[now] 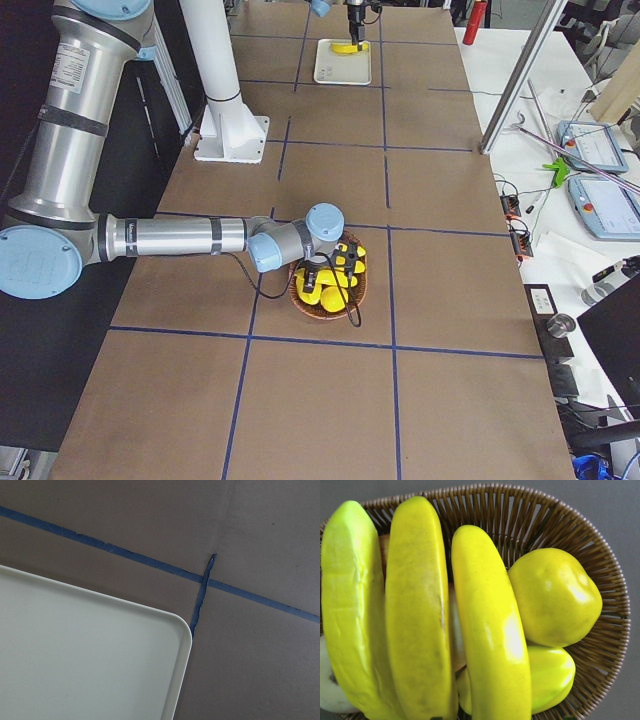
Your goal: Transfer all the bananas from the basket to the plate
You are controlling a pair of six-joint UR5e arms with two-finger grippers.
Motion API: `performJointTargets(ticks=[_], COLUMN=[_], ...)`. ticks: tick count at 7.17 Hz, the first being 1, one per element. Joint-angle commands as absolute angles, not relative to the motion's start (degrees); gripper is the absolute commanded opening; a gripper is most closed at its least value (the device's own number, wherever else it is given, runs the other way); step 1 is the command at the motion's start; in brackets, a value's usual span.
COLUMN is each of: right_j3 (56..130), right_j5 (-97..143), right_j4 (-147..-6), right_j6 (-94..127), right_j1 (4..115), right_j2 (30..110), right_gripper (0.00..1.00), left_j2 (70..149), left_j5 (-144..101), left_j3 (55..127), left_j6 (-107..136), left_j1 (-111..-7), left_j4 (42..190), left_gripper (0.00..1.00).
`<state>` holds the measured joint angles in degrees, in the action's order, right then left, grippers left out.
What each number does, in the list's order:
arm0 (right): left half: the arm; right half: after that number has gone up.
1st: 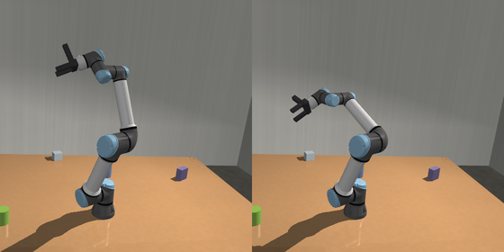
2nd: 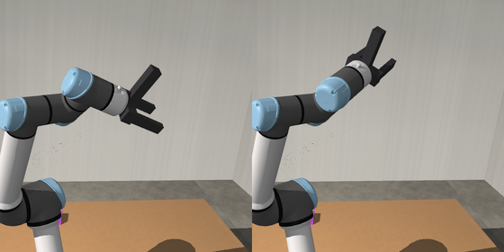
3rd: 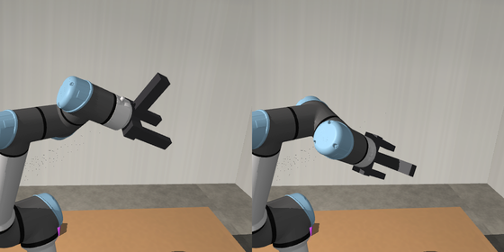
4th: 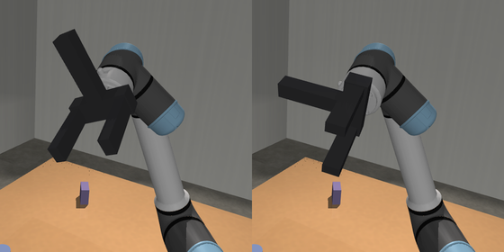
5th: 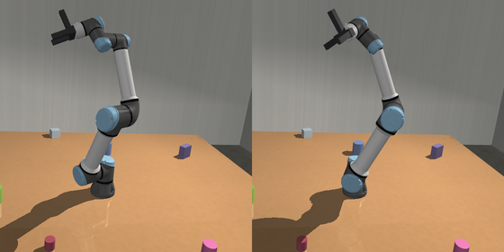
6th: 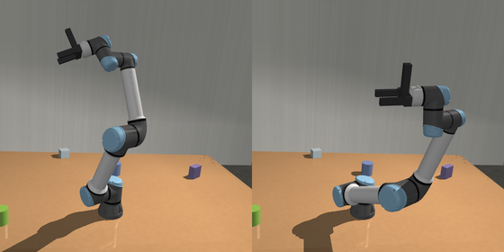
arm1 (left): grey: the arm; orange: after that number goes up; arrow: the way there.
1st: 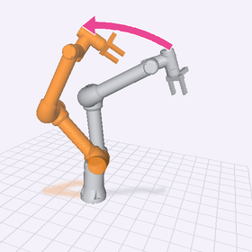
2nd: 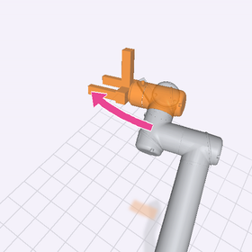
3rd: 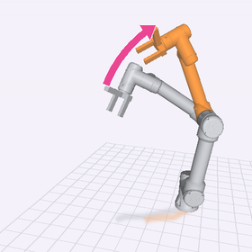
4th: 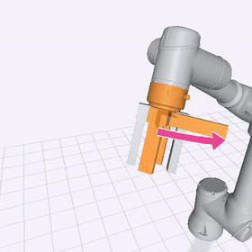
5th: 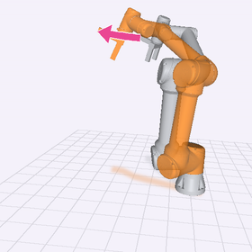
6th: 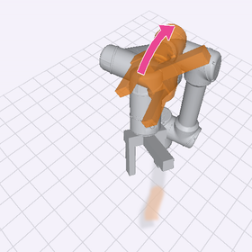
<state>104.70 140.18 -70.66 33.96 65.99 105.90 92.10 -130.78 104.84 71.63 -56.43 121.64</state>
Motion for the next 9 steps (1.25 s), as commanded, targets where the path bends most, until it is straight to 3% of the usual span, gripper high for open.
performJointTargets(ticks=[1, 3, 5, 7, 9], right_j3=[104.8, 104.9, 105.2, 105.8, 108.1], right_j5=[140.2, 140.2, 140.2, 140.0, 138.8], right_j4=[-70.6, -70.6, -70.5, -70.5, -70.5], right_j6=[34.1, 34.2, 34.0, 33.9, 33.8], right_j1=[66.0, 66.1, 66.2, 67.6, 70.8], right_j2=[106.0, 106.3, 106.4, 106.6, 107.1], right_gripper=[0.78, 0.60, 0.24, 0.05, 0.00], left_j2=[92.1, 92.4, 92.4, 92.5, 92.6], left_j5=[-130.8, -130.8, -130.8, -130.7, -130.7], left_j3=[104.8, 104.7, 104.8, 104.2, 104.2], left_j6=[71.6, 71.7, 71.7, 71.6, 71.6], left_j1=[-56.4, -56.4, -56.4, -56.4, -56.4], left_j4=[121.6, 121.6, 121.6, 121.6, 121.6], left_gripper=[0.99, 0.99, 0.99, 0.99, 0.99])
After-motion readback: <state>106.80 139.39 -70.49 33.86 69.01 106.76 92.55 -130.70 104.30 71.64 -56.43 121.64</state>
